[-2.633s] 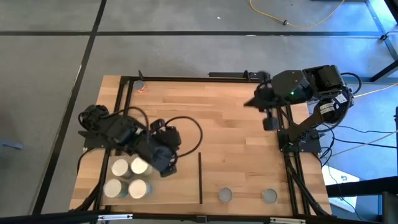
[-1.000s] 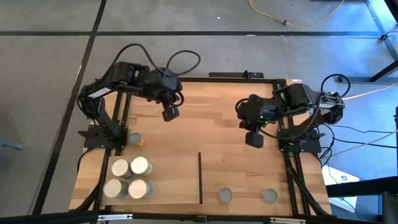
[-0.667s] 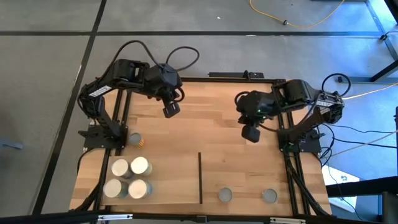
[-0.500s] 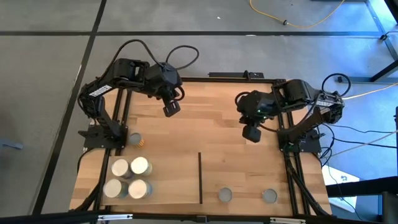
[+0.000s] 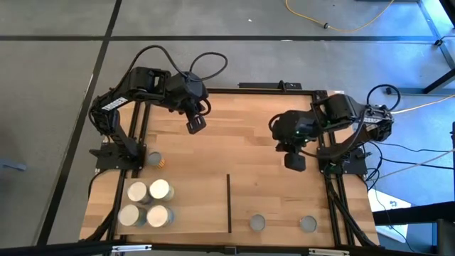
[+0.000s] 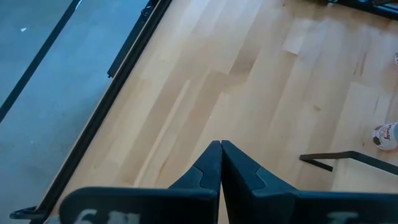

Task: Pick and place cans onto a shelf
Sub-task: Put the canned spaghetti sauce on the shelf

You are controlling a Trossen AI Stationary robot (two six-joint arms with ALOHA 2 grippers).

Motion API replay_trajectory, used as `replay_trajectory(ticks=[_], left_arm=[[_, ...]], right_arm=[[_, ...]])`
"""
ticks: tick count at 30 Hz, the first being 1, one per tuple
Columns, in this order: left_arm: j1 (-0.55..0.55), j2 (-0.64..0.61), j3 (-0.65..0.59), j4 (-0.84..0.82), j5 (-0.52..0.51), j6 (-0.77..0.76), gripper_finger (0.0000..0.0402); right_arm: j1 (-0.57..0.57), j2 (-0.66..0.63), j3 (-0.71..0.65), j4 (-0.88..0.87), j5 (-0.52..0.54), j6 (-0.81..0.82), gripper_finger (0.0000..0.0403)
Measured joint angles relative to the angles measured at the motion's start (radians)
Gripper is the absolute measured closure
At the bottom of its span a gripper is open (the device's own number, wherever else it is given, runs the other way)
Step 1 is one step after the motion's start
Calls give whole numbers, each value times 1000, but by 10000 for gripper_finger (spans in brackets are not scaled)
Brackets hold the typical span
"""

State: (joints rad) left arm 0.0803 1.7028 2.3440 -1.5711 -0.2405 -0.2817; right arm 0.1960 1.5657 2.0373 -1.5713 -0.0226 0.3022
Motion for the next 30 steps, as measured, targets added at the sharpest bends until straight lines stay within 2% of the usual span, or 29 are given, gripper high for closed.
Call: replay_trajectory(ticks=[4, 8, 11, 15, 17, 22, 28, 30], left_arm=[[0, 0, 0, 0, 21, 0, 401], [-1, 1, 0, 0, 51, 0, 401], [-4, 1, 0, 0, 49, 0, 401], [-5, 1, 0, 0, 50, -3, 401], [-5, -1, 0, 0, 49, -3, 401], [-5, -21, 0, 0, 53, 12, 401], [-5, -45, 1, 0, 53, 55, 401], [-5, -51, 1, 0, 90, 105, 401]], right_arm=[[32, 14, -32, 5, 4, -21, 344], [75, 16, -163, 11, -7, -64, 320], [113, 17, -269, 84, -70, -120, 316], [165, 18, -407, 279, -191, -157, 319], [187, 18, -466, 381, -214, -157, 320], [235, 18, -604, 623, -215, -138, 320], [271, 18, -785, 947, -181, 44, 321], [280, 18, -843, 1064, -177, 92, 321]])
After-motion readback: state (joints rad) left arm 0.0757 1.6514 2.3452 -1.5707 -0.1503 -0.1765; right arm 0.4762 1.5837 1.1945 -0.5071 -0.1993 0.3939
